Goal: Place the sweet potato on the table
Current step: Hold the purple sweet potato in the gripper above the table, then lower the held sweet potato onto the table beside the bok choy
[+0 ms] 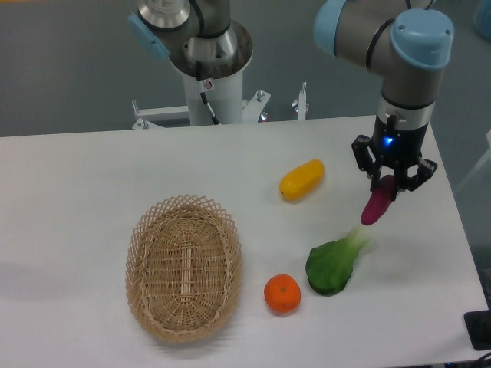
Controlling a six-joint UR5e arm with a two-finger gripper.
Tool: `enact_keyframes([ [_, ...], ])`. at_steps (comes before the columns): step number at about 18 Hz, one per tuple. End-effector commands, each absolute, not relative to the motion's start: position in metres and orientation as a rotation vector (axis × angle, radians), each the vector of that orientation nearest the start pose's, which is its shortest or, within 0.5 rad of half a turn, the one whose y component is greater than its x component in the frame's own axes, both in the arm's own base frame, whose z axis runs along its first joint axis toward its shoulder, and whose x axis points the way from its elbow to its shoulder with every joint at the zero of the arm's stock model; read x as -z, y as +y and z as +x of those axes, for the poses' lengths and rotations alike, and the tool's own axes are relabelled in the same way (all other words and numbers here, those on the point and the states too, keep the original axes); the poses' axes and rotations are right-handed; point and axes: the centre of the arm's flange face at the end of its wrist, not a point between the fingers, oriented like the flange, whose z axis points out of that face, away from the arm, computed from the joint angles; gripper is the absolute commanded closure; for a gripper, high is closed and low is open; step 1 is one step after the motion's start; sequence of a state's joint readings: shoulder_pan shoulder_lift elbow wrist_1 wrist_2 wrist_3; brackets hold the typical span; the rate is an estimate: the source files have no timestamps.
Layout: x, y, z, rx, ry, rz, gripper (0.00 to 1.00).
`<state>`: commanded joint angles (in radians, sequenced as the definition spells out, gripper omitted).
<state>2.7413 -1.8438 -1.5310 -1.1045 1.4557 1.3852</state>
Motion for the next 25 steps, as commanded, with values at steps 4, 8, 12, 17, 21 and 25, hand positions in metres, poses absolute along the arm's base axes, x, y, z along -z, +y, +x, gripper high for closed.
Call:
enact_keyframes([
  [4, -0.406, 0.372, -0.512, -0.279, 0.331, -2.936, 0.61],
  [8, -0.402, 0.366, -0.514, -0.270, 0.331, -2.939, 0.61],
  [12, -0.391, 0.361, -0.514, -0.251, 0.326, -2.949, 0.61],
  [17, -0.376, 0.364, -0.511, -0.271, 0.353, -2.946, 0.61],
  [21, -0.359, 0.366, -0.520, -0.330, 0.328, -2.930, 0.61],
  [25, -0.327, 0.377, -0.546, -0.412, 0.325, -2.903, 0.61],
])
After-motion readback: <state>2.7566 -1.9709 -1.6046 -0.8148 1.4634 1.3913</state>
